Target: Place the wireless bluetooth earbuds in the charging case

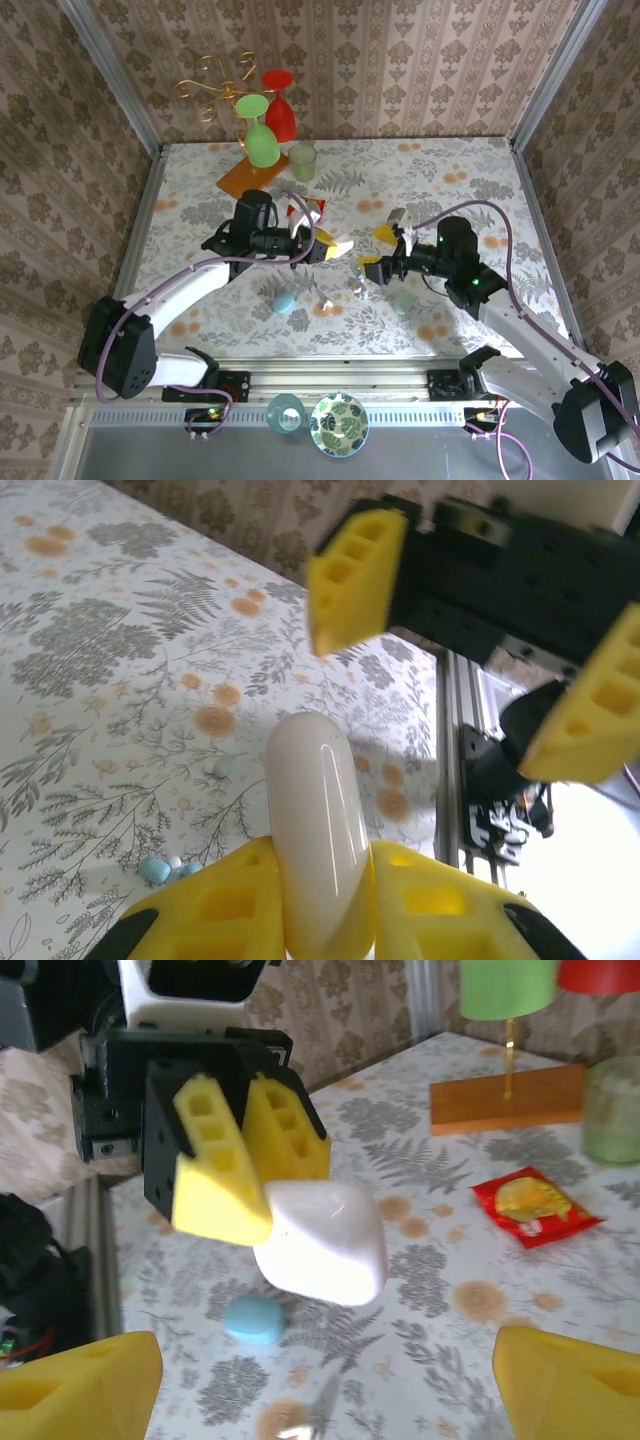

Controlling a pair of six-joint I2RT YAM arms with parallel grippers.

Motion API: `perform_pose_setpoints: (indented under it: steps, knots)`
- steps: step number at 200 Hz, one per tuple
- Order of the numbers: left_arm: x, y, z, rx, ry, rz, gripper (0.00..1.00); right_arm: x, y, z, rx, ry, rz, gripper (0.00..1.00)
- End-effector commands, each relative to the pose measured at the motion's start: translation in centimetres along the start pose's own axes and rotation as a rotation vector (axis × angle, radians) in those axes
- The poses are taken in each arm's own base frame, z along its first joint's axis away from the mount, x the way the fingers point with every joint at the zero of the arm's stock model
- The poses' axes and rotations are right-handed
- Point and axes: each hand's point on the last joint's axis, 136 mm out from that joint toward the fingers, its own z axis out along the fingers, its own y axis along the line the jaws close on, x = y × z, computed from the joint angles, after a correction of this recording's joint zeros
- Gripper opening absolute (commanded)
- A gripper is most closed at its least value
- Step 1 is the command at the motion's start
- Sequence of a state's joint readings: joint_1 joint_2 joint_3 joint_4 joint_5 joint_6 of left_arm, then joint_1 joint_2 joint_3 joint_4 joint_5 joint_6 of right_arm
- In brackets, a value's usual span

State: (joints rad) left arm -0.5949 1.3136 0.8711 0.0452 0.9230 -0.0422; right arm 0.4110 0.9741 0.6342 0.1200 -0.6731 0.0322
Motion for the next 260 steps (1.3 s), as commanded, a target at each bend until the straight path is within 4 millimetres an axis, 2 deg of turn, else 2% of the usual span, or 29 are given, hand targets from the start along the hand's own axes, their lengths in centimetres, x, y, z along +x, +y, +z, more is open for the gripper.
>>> perform_pose_setpoints:
  steps: [1,31,57,79,108,130,139,174,184,199,218,229,260]
  knots:
    - [0.2,-2.8,-0.7,0.107,0.020,0.149,0.09,-1.1,2.8,0.2,-0.187,0.038,0.053,0.83]
    - [-0.2,-3.8,-0.8,0.139,0.023,0.186,0.09,-1.7,3.8,1.2,-0.280,0.061,0.047,0.74]
    - [-0.7,-4.6,-0.8,0.168,0.017,0.203,0.09,-1.5,5.0,2.1,-0.360,0.099,0.026,0.68]
    - [-0.9,-5.3,-1.0,0.188,0.007,0.217,0.08,-0.7,5.0,2.8,-0.393,0.127,0.033,0.63]
    - [-1.1,-5.7,-1.3,0.187,-0.001,0.226,0.08,0.2,5.0,3.1,-0.413,0.152,0.043,0.47]
    - [-0.9,-5.8,-1.4,0.192,0.001,0.229,0.08,0.3,5.2,3.0,-0.424,0.151,0.043,0.27]
    - [-0.9,-5.8,-1.4,0.191,0.003,0.232,0.08,0.3,5.3,2.9,-0.431,0.148,0.042,0.22]
    - [-0.8,-5.5,-1.1,0.188,0.009,0.225,0.08,-0.1,5.6,2.6,-0.442,0.136,0.031,0.16]
    - [-0.9,-5.3,-1.0,0.184,0.007,0.218,0.16,-0.1,5.6,2.6,-0.437,0.132,0.028,0.16]
    - [-1.4,-5.0,-0.9,0.171,-0.016,0.222,0.44,-0.4,5.3,2.6,-0.409,0.113,0.019,0.16]
    - [-2.7,-4.8,-1.0,0.154,-0.100,0.238,0.65,-1.6,4.6,2.4,-0.367,0.047,0.025,0.17]
    - [-3.6,-4.9,-1.2,0.146,-0.158,0.247,0.70,-2.7,4.3,2.1,-0.351,-0.004,0.030,0.17]
    - [-5.1,-4.9,-1.9,0.092,-0.299,0.315,0.71,-5.2,4.4,1.3,-0.332,-0.119,0.034,0.16]
